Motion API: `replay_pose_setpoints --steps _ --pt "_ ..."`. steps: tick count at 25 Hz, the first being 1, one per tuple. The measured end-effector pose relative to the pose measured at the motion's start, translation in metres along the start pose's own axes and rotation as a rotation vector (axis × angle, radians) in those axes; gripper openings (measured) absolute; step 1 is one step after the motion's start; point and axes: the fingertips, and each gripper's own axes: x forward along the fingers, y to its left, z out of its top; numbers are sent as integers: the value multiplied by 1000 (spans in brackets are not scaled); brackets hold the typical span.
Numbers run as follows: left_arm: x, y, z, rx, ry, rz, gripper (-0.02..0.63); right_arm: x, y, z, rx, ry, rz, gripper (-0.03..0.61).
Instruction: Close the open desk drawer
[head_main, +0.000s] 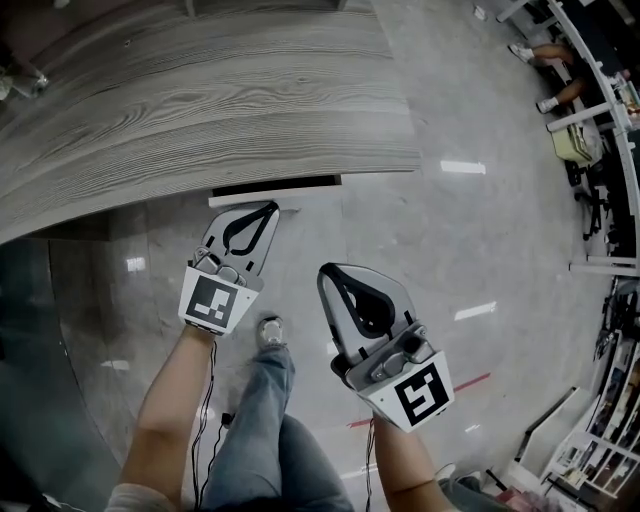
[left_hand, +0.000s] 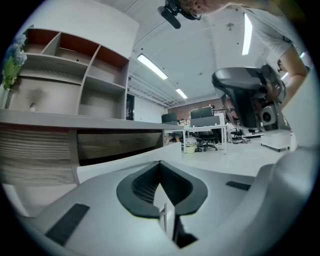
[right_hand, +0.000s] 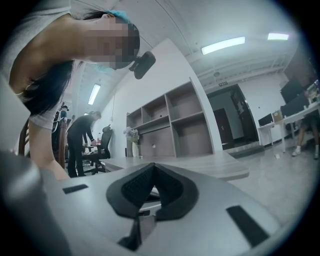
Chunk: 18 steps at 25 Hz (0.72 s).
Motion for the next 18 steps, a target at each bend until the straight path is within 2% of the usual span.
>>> replay_pose_setpoints --steps 10,15,18 --pt "25 13 2 2 5 6 9 -1 -12 1 0 2 -24 8" --pt "13 13 6 -90 -8 13 9 -2 -8 4 1 12 -28 8" --pt "-6 -5 20 -131 -22 -17 9 -6 -2 12 8 18 -32 8"
